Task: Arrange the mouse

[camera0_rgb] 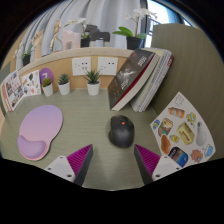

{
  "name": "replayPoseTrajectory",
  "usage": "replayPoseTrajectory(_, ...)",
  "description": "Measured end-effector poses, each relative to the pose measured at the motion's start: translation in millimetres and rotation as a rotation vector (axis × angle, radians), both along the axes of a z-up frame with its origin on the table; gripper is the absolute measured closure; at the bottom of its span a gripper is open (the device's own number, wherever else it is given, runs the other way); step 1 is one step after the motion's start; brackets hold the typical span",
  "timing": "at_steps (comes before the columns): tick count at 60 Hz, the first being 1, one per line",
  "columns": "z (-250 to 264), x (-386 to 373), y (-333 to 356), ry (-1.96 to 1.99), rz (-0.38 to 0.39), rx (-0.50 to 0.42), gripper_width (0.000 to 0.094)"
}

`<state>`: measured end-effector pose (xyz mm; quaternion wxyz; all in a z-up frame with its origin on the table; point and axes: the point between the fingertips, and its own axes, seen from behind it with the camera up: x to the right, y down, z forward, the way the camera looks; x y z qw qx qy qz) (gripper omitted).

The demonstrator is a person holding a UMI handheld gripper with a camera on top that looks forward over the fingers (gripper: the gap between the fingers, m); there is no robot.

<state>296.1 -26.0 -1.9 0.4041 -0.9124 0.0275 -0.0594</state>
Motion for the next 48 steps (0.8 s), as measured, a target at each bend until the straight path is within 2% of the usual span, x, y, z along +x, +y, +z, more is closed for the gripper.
replayPoseTrajectory(11,-8.3,17.0,58.8,0.038,-0.003,-0.011,0.0142)
replayPoseTrajectory(16,-10.1,22.4,74.3,0.061,-0.013,-0.020,0.0241)
replayPoseTrajectory(19,-10.3,27.5,79.5,0.059,-0.030,-0.023,0.0375)
replayPoseTrajectory(25,-11.1,28.4,83.0,0.052,-0.015,-0.029,0.0415)
replayPoseTrajectory(36,-13.0,27.6,79.8,0.028,-0.026,-0.071,0.0560)
replayPoseTrajectory(39,-13.1,27.6,79.2,0.025,-0.032,-0.085,0.0548)
replayPoseTrajectory(40,-12.6,27.8,79.6,0.025,-0.037,-0.086,0.0604)
replayPoseTrajectory(48,-1.1,27.9,78.9,-0.006,-0.061,-0.113,0.0604)
